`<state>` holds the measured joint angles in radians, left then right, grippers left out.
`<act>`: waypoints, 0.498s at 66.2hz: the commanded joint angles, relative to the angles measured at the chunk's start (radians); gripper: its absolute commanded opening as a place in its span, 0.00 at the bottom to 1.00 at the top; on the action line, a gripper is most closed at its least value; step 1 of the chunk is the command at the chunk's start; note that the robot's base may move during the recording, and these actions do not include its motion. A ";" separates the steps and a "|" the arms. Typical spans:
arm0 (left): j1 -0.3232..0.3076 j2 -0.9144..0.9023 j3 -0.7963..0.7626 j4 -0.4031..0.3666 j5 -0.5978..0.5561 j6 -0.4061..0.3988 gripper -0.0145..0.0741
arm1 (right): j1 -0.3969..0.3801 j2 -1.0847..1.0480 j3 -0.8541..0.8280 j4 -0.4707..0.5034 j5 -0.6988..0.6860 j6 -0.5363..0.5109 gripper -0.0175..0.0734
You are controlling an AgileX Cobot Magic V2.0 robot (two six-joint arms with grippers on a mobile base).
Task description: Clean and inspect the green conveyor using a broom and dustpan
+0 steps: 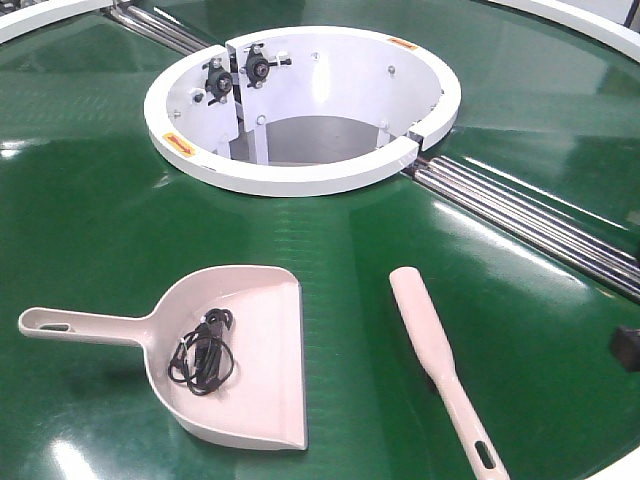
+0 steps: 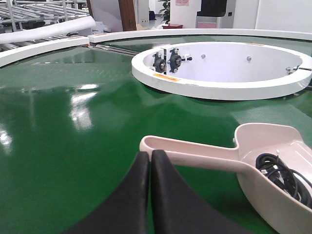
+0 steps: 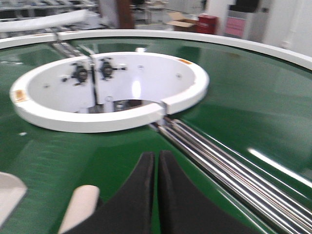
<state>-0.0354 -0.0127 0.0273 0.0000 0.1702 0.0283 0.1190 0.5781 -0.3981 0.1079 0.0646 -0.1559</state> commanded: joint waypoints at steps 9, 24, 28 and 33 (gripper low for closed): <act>0.002 -0.015 0.023 -0.009 -0.073 -0.007 0.14 | -0.138 -0.175 0.012 -0.038 0.075 0.012 0.19; 0.002 -0.015 0.023 -0.009 -0.073 -0.007 0.14 | -0.155 -0.459 0.326 -0.058 -0.126 0.012 0.19; 0.002 -0.015 0.023 -0.009 -0.073 -0.007 0.14 | -0.155 -0.518 0.401 -0.058 -0.158 0.012 0.19; 0.002 -0.015 0.023 -0.009 -0.073 -0.007 0.14 | -0.155 -0.588 0.440 -0.058 -0.123 0.013 0.19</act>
<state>-0.0354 -0.0127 0.0273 0.0000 0.1702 0.0283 -0.0305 0.0425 0.0149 0.0599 0.0212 -0.1421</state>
